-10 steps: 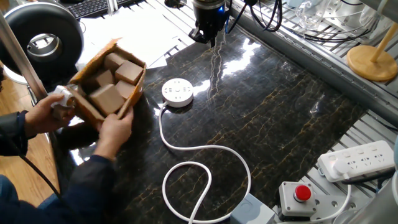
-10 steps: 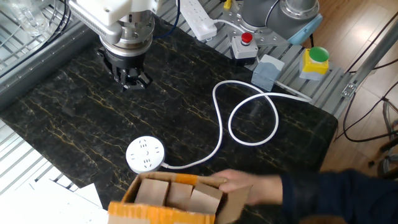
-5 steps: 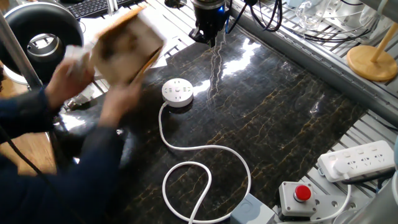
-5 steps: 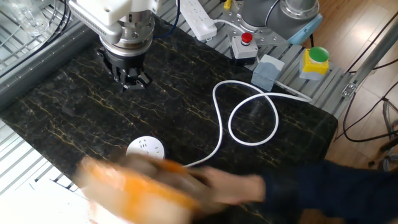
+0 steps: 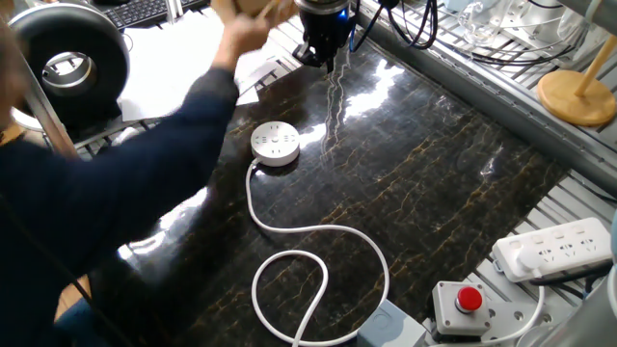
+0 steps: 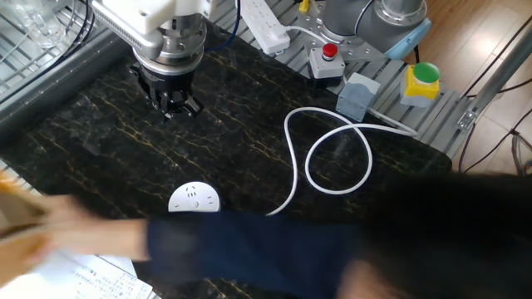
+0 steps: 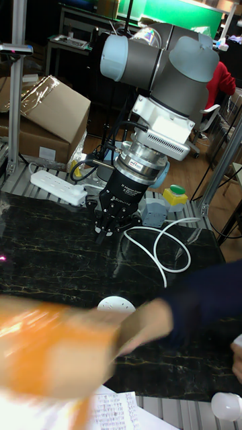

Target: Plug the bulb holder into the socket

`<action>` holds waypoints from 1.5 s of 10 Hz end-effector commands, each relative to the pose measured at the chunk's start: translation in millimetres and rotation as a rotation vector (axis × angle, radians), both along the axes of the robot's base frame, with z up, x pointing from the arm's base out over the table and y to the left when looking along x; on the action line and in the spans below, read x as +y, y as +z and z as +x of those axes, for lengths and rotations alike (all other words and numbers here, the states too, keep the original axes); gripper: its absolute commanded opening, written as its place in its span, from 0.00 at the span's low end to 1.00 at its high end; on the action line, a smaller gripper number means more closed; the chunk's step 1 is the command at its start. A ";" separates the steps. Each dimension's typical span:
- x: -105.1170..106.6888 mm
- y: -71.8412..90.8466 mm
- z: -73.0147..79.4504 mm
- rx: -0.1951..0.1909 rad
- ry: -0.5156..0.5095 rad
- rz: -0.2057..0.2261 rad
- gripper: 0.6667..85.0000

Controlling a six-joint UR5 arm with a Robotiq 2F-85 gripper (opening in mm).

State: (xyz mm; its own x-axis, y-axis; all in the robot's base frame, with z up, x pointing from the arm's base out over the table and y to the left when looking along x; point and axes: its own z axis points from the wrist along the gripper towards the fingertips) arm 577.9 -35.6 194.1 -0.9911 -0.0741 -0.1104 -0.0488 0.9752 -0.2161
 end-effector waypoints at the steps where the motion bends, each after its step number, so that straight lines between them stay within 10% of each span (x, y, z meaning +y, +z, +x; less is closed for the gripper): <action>1: 2.3 0.4 0.3 -0.002 -0.003 0.012 0.01; 15: 2.9 0.2 -4.2 0.014 -0.009 0.016 0.01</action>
